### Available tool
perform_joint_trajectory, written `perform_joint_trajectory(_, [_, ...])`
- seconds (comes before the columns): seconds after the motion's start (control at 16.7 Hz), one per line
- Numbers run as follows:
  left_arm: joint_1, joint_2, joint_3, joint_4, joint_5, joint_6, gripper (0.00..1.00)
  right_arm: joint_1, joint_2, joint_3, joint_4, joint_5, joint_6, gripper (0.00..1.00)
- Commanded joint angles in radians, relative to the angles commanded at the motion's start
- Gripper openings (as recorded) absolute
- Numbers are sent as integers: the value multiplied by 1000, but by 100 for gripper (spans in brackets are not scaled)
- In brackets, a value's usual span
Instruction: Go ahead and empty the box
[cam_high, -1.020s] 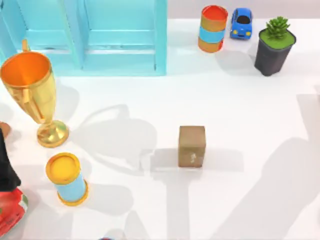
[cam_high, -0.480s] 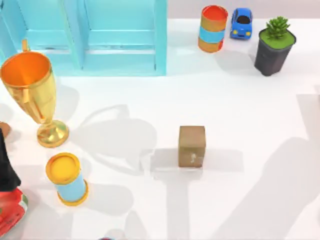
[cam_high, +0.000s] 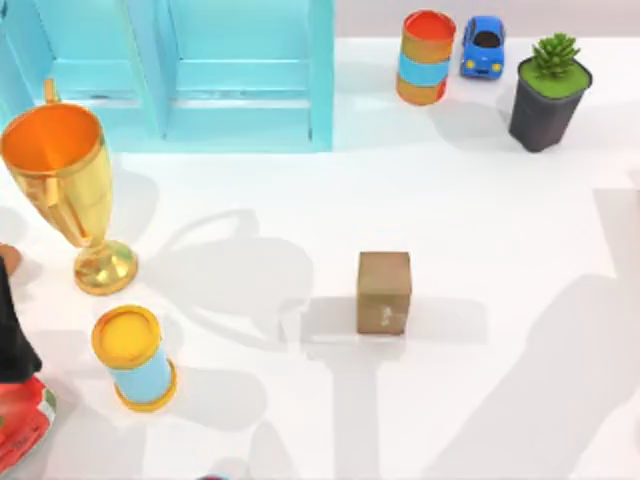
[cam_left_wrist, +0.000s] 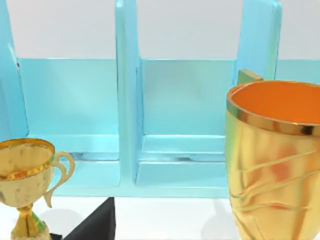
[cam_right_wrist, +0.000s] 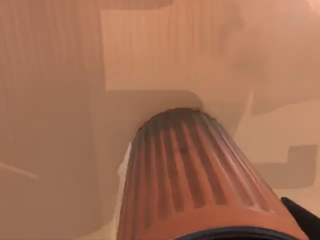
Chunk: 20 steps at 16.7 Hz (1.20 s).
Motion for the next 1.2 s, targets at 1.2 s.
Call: perform_joint_trajectory(1.2, [0,0,0,0,0,0,100,-90,-139,308,-438,6,67,0])
